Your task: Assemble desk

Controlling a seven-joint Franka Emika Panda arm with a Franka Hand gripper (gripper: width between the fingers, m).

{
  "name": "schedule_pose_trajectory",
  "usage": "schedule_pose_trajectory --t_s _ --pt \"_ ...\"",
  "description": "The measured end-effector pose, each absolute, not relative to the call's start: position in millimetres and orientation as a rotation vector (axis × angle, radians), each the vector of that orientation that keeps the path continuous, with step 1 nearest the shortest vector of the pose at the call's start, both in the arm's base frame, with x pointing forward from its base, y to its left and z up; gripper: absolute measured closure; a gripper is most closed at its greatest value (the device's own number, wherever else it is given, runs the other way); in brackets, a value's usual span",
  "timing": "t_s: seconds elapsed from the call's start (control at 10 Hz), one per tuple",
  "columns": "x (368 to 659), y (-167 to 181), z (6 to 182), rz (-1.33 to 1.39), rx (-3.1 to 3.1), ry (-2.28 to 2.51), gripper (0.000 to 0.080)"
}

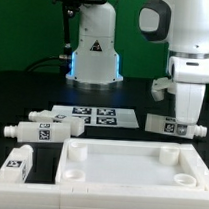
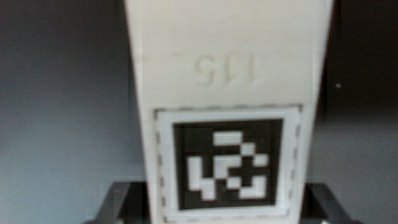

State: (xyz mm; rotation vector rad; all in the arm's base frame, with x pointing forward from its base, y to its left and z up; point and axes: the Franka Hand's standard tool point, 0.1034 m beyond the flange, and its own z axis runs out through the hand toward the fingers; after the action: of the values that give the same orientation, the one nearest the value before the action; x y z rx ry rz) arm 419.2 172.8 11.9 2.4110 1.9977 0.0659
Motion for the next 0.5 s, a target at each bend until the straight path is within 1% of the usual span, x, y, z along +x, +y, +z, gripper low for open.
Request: schedule_pose_trajectory --t_s 0.2,0.3,0.5 --pt "415 177 13.3 0.042 2.144 2.257 0.0515" --pt "408 171 14.8 -0.026 1.868 2.481 0.0515" --pt "405 147 10.1 -0.072 1.759 2.576 0.0515"
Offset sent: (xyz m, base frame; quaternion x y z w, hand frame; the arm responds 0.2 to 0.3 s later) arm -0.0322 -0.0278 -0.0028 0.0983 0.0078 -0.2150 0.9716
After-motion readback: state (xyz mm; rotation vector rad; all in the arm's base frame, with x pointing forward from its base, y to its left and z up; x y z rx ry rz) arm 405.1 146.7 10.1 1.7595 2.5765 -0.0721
